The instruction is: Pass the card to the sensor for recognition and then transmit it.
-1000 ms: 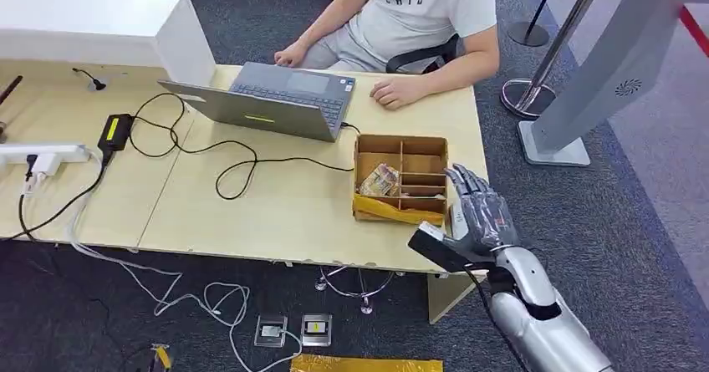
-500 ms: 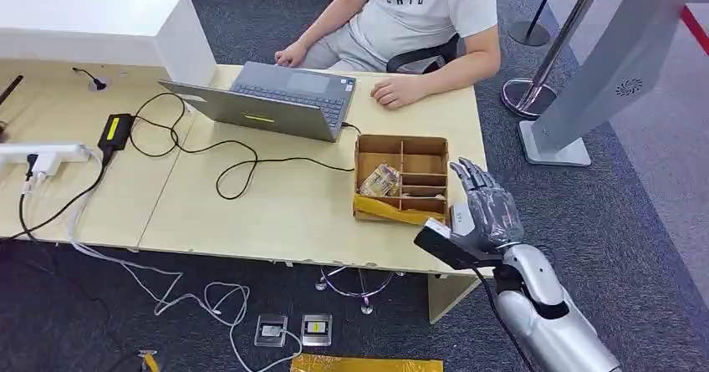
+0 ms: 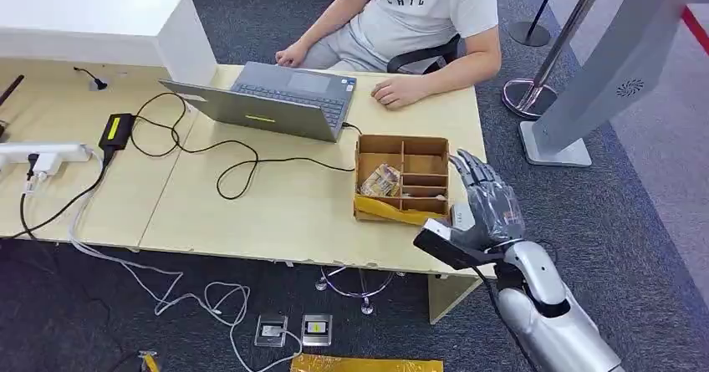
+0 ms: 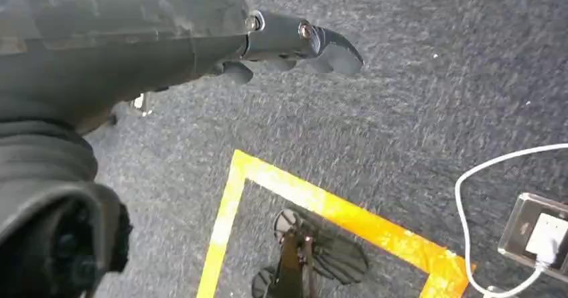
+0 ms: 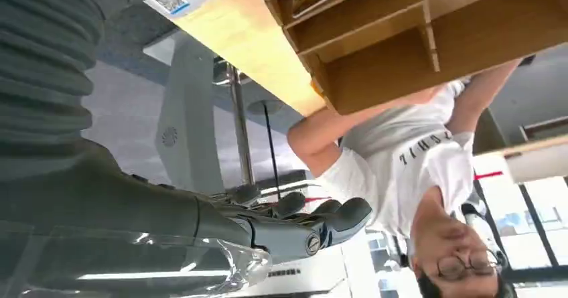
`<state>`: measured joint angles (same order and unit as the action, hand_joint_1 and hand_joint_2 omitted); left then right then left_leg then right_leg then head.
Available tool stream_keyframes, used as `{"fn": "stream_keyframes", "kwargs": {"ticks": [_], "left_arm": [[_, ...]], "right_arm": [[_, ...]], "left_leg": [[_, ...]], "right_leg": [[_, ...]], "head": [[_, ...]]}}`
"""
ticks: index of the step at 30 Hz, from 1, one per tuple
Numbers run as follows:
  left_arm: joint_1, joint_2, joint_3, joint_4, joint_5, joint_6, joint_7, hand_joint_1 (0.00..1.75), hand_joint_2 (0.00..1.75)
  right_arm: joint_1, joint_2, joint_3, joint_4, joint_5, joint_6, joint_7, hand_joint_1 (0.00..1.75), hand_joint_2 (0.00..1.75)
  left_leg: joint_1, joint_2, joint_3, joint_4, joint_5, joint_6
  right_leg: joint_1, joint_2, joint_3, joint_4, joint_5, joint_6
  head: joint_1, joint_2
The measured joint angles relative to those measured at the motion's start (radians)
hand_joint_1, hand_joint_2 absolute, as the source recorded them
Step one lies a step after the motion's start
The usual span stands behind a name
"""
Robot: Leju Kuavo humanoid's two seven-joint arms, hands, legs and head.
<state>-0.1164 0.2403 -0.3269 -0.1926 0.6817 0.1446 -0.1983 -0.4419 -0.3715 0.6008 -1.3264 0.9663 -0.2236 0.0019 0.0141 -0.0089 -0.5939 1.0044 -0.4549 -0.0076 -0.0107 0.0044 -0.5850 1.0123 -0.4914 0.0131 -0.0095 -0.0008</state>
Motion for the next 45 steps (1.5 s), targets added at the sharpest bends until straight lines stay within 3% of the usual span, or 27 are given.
{"fn": "stream_keyframes", "kwargs": {"ticks": [11,22,32,45], "left_arm": [[0.000,0.000,-0.001,0.000,-0.003,0.000,0.014,0.00,0.00],[-0.010,0.000,-0.002,0.000,-0.011,0.000,0.025,0.00,0.00],[-0.014,-0.001,-0.003,0.000,-0.011,0.002,0.031,0.00,0.00],[-0.021,-0.003,-0.005,0.000,-0.019,0.004,0.039,0.00,0.00]], "right_arm": [[-0.035,0.051,0.005,0.094,0.024,-0.043,-0.013,0.00,1.75],[-0.104,0.139,0.027,0.276,0.018,-0.127,-0.055,0.00,1.75],[-0.118,0.196,0.044,0.387,0.029,-0.134,-0.037,0.00,1.75],[-0.127,0.214,0.056,0.442,0.042,-0.128,-0.016,0.00,1.75]], "left_leg": [[0.000,-0.001,0.000,0.000,0.001,0.000],[0.000,-0.002,0.000,0.000,0.001,0.000],[0.000,-0.003,0.000,0.000,0.001,0.000],[0.000,-0.003,0.000,0.000,0.001,0.000]], "right_leg": [[0.000,-0.001,0.000,0.000,0.000,0.000],[0.000,-0.001,0.000,0.000,0.000,0.000],[0.000,-0.002,0.000,0.000,0.000,0.000],[0.000,-0.002,0.000,0.000,0.000,0.000]], "head": [[0.000,0.000],[0.000,0.000],[0.000,0.000],[0.000,0.000]]}}
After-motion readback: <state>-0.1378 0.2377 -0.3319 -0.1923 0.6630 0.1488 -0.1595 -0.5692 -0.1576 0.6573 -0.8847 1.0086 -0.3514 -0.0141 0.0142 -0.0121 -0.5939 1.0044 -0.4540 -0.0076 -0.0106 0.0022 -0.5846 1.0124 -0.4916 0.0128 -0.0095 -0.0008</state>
